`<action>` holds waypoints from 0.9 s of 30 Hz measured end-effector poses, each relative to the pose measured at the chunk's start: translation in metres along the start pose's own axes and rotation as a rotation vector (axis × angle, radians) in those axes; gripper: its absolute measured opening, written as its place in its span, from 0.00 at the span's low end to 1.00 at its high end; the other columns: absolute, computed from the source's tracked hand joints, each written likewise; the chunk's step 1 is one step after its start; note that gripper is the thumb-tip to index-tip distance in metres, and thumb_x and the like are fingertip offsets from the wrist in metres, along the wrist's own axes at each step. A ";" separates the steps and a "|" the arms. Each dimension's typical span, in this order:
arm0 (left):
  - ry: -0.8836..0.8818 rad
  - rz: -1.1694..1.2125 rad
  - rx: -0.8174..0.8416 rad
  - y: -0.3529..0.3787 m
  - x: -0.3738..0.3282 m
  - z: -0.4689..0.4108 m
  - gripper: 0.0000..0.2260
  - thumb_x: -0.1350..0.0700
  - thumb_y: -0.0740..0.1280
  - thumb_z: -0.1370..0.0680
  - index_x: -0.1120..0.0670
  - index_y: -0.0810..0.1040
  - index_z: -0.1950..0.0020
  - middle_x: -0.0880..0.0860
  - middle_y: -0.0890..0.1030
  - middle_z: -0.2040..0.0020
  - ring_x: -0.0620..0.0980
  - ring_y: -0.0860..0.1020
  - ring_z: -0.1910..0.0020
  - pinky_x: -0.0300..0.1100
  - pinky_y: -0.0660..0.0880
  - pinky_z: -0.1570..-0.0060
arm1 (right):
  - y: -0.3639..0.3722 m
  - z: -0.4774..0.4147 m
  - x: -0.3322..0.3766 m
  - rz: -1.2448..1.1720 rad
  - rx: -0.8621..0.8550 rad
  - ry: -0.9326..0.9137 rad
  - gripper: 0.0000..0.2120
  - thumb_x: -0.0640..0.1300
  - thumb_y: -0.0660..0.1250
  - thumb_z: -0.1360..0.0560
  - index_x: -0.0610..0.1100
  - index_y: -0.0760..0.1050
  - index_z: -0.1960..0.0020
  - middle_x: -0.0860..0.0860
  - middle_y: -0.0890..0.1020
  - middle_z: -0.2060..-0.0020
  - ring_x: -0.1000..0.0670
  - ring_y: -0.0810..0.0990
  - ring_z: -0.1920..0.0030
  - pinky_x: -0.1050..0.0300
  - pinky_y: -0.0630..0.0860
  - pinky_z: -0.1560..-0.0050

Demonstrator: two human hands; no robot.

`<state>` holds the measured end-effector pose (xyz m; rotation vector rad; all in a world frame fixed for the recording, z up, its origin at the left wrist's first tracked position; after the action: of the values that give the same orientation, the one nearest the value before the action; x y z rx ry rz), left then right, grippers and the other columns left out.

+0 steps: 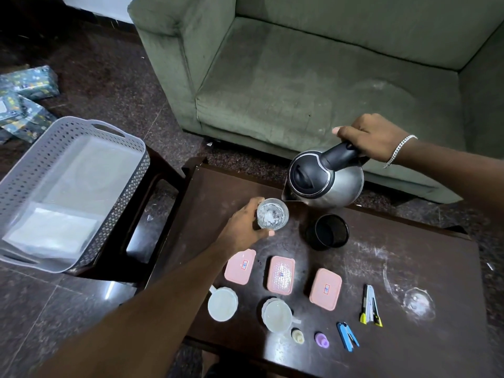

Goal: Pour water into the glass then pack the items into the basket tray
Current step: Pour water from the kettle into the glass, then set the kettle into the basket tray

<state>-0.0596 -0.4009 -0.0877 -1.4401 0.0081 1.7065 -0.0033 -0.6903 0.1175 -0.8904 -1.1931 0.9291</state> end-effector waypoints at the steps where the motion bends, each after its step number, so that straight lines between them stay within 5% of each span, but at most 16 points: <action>1: 0.004 -0.014 0.000 -0.003 0.000 0.000 0.40 0.45 0.80 0.34 0.38 0.63 0.27 0.46 0.79 0.31 0.49 0.81 0.39 0.55 0.80 0.39 | -0.002 -0.001 -0.002 -0.034 -0.009 0.026 0.30 0.55 0.64 0.20 0.42 0.65 0.77 0.52 0.69 0.85 0.55 0.70 0.82 0.60 0.65 0.78; 4: 0.044 -0.073 0.006 -0.019 0.001 0.002 0.43 0.45 0.81 0.33 0.40 0.61 0.24 0.49 0.74 0.25 0.51 0.77 0.32 0.55 0.78 0.35 | -0.010 -0.002 0.003 -0.128 -0.039 0.067 0.29 0.54 0.65 0.21 0.41 0.66 0.77 0.52 0.70 0.85 0.55 0.69 0.83 0.67 0.63 0.81; 8: 0.104 -0.174 -0.012 -0.064 -0.001 0.009 0.43 0.46 0.80 0.31 0.41 0.60 0.22 0.48 0.71 0.24 0.51 0.76 0.31 0.52 0.75 0.33 | -0.028 -0.006 0.025 -0.230 -0.089 0.091 0.30 0.56 0.64 0.22 0.31 0.74 0.70 0.34 0.78 0.75 0.42 0.77 0.74 0.50 0.74 0.67; 14: 0.243 -0.454 -0.096 -0.169 0.002 0.041 0.44 0.46 0.78 0.28 0.49 0.58 0.19 0.52 0.65 0.20 0.51 0.65 0.21 0.44 0.62 0.23 | -0.048 -0.020 0.086 -0.431 -0.150 0.071 0.28 0.58 0.63 0.25 0.35 0.76 0.70 0.38 0.77 0.78 0.47 0.73 0.80 0.55 0.68 0.70; 21: 0.065 -0.633 -0.250 -0.292 0.055 0.107 0.45 0.38 0.76 0.28 0.46 0.54 0.18 0.50 0.64 0.19 0.55 0.65 0.22 0.53 0.71 0.30 | -0.034 -0.048 0.179 -0.683 -0.169 0.039 0.28 0.59 0.62 0.25 0.40 0.73 0.75 0.34 0.77 0.76 0.42 0.75 0.76 0.50 0.72 0.64; 27: -0.106 -0.557 -0.342 -0.354 0.105 0.154 0.43 0.34 0.71 0.26 0.46 0.53 0.18 0.52 0.65 0.20 0.57 0.69 0.25 0.54 0.71 0.31 | 0.000 -0.074 0.288 -0.894 -0.120 0.000 0.27 0.52 0.62 0.22 0.43 0.71 0.77 0.42 0.74 0.80 0.44 0.71 0.81 0.54 0.70 0.71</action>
<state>0.0390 -0.0413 0.0569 -1.4157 -0.7083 1.3513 0.1048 -0.4285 0.2073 -0.3574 -1.4599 0.1320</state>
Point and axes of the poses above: each hand's wrist, its own z-axis away from the middle knuckle, its own y-axis out of the palm, x = y × z, the point moved 5 cm from there along -z, towards the middle knuckle
